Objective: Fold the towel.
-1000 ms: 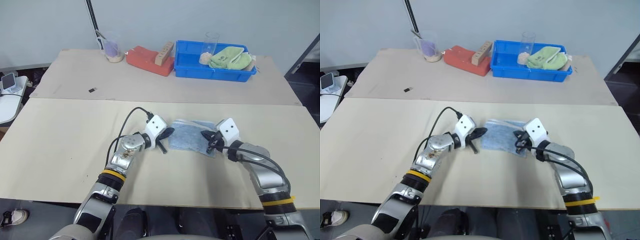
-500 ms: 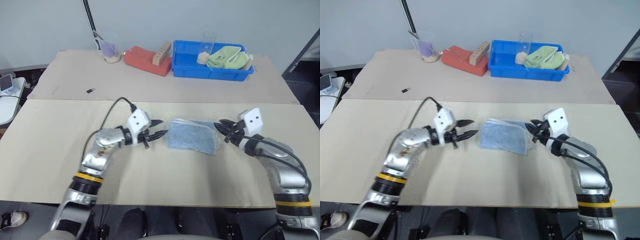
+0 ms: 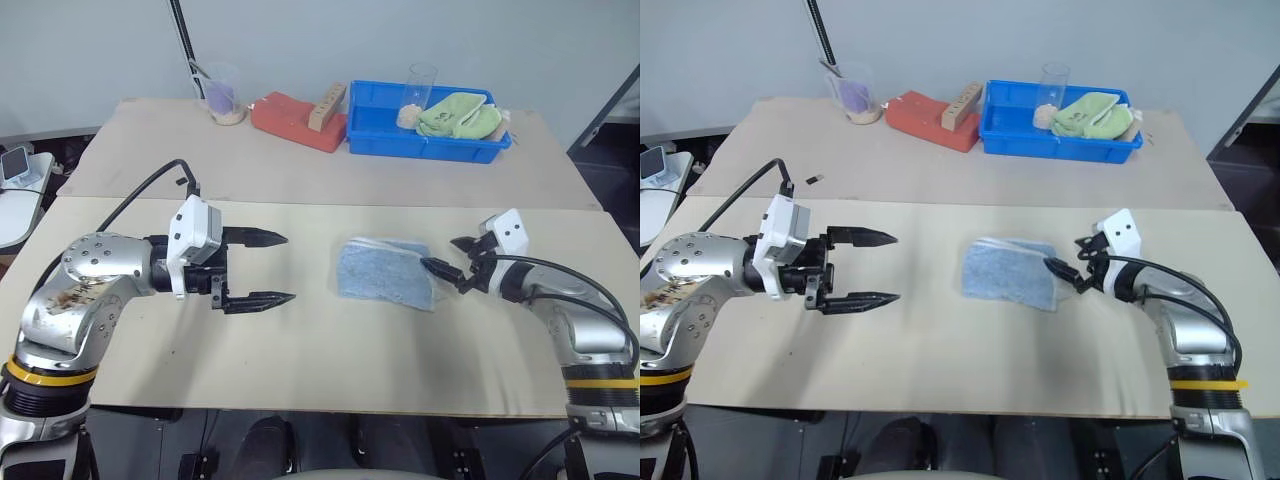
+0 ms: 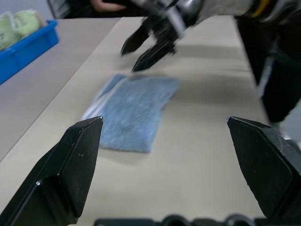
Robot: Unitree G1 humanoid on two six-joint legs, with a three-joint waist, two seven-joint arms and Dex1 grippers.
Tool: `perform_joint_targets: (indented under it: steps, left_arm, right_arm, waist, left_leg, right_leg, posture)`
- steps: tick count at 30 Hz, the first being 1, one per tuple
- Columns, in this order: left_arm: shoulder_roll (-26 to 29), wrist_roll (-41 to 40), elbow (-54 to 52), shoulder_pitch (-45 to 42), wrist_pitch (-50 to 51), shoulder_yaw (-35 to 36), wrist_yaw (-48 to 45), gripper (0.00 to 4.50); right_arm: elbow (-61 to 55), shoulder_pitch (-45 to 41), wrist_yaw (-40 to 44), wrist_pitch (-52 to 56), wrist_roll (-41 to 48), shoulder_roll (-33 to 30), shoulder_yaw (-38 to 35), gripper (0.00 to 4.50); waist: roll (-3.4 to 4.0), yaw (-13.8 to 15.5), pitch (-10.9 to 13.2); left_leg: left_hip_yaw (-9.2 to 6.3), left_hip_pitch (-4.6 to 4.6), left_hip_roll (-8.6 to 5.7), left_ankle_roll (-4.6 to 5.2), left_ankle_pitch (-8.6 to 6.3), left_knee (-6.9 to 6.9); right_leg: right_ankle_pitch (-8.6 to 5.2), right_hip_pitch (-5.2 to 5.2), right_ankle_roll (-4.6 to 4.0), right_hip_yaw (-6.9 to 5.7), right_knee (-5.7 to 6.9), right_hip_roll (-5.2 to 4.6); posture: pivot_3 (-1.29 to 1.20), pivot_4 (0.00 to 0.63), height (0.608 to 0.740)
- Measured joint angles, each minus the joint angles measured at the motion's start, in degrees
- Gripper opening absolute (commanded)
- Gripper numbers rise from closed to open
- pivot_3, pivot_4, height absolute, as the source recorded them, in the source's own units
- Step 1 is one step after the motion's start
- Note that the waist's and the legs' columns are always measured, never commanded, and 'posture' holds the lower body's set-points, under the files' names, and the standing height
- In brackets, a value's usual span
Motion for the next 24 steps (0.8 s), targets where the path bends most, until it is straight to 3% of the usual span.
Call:
perform_joint_targets:
  steps: [5,8,18,24]
  left_arm:
    - [-0.3,-0.5,-1.7,1.0,0.2,-0.4,1.6,4.5]
    - [-0.7,-1.4,-2.8,1.3,0.3,-0.5,2.0,4.5]
    - [-0.6,-2.5,-3.1,3.1,-1.4,-0.3,0.8,4.5]
    - [-1.3,-1.9,-2.4,3.1,-2.9,-0.4,1.4,4.5]
  right_arm:
    - [9.7,-5.9,2.6,-0.1,-1.2,2.2,2.4,4.43]
    - [11.7,-7.2,4.2,0.0,-1.0,3.5,3.1,3.64]
    - [11.7,-7.8,6.2,1.8,-0.9,4.2,3.1,0.19]
    - [10.6,-8.0,1.2,1.0,-0.8,4.5,-0.8,0.04]
  waist:
    - [0.0,-0.1,0.0]
    - [0.01,-0.1,0.0]
    - [0.01,0.0,0.0]
    - [0.01,0.1,0.0]
  left_leg:
    - [0.01,0.0,0.01,0.0,0.0,0.0]
    - [0.01,-0.01,0.01,0.0,0.0,0.0]
    - [0.02,0.01,0.01,-0.01,0.0,0.0]
    - [0.03,-0.01,0.0,-0.01,0.01,0.01]
  right_leg:
    - [0.0,0.0,-0.01,0.0,-0.01,0.04]
    - [0.01,-0.01,-0.01,0.01,-0.01,0.04]
    - [0.01,0.0,-0.02,0.01,0.01,0.03]
    - [0.01,-0.01,-0.02,0.01,0.01,0.02]
  posture:
    - [0.0,0.15,0.717]
    - [0.0,0.15,0.717]
    - [0.0,0.15,0.717]
    - [0.0,0.15,0.717]
